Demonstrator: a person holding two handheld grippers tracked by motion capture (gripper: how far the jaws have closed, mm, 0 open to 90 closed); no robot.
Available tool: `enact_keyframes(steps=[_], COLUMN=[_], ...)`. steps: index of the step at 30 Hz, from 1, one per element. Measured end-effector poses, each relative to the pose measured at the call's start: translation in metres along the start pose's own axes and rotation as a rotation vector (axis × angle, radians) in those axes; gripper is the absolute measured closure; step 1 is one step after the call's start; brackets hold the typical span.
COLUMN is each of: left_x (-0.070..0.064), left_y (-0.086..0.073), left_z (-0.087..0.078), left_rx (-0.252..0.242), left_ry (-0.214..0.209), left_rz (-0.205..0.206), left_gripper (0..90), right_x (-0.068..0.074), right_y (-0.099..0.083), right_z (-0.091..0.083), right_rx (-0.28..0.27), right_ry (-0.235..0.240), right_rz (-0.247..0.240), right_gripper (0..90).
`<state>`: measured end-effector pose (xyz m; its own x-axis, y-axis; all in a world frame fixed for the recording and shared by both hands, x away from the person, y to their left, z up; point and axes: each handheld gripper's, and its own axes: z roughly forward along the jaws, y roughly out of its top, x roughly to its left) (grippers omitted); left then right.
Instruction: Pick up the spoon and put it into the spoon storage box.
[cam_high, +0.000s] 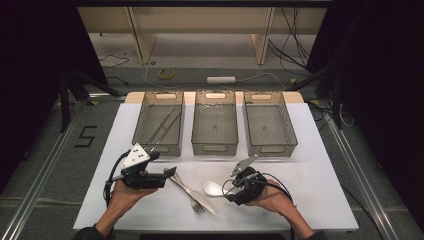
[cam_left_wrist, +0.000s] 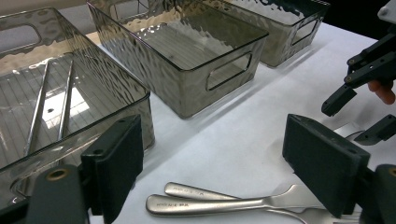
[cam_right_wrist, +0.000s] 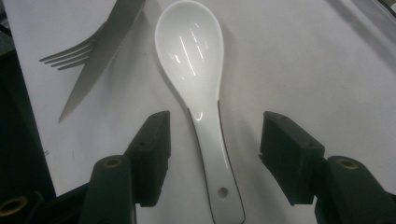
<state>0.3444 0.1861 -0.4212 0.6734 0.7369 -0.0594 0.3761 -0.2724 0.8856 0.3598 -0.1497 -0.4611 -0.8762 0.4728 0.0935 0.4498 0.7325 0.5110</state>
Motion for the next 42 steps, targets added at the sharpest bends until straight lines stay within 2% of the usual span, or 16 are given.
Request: enact_keyframes(steps=[4, 13, 16, 19, 21, 22, 28, 29, 33, 37, 39, 42], left_x=[0.000, -0.001, -0.001, -0.001, -0.001, -0.001, -0.001, -0.001, -0.002, -0.002, -0.002, -0.002], left_y=[0.000, 0.000, 0.000, 0.000, 0.000, 0.000, 0.000, 0.000, 0.000, 0.000, 0.000, 0.000], left_z=[0.000, 0.000, 0.000, 0.000, 0.001, 0.001, 0.001, 0.001, 0.001, 0.001, 0.001, 0.000], left_rx=[0.000, 0.001, 0.001, 0.004, 0.005, 0.004, 0.004, 0.004, 0.005, 0.006, 0.005, 0.002], left_ry=[-0.001, -0.001, -0.001, -0.002, -0.001, 0.001, 0.003, 0.003, 0.004, 0.005, 0.004, 0.006], left_rz=[0.002, 0.006, 0.006, 0.010, 0.012, 0.014, 0.016, 0.017, 0.021, 0.024, 0.024, 0.026], left_gripper=[19.9, 19.9, 19.9, 19.9, 19.9, 19.9, 20.0, 19.9, 19.9, 20.0, 20.0, 20.0], right_x=[0.002, 0.006, 0.007, 0.008, 0.010, 0.012, 0.013, 0.014, 0.014, 0.013, 0.012, 0.010], right_y=[0.002, 0.006, 0.006, 0.007, 0.007, 0.007, 0.008, 0.009, 0.010, 0.012, 0.011, 0.010], right_z=[0.004, 0.009, 0.011, 0.011, 0.011, 0.011, 0.012, 0.012, 0.012, 0.012, 0.012, 0.011], right_rx=[0.034, 0.087, 0.088, 0.090, 0.100, 0.104, 0.116, 0.116, 0.129, 0.136, 0.134, 0.121], right_ry=[-0.011, -0.021, -0.031, -0.043, -0.047, -0.050, -0.050, -0.052, -0.052, -0.044, -0.043, -0.024], right_rz=[0.000, -0.038, -0.064, -0.070, -0.094, -0.085, -0.103, -0.092, -0.107, -0.085, -0.091, -0.078], right_gripper=[47.3, 59.0, 62.9, 65.5, 67.6, 68.6, 73.9, 74.3, 75.5, 76.1, 76.3, 76.4])
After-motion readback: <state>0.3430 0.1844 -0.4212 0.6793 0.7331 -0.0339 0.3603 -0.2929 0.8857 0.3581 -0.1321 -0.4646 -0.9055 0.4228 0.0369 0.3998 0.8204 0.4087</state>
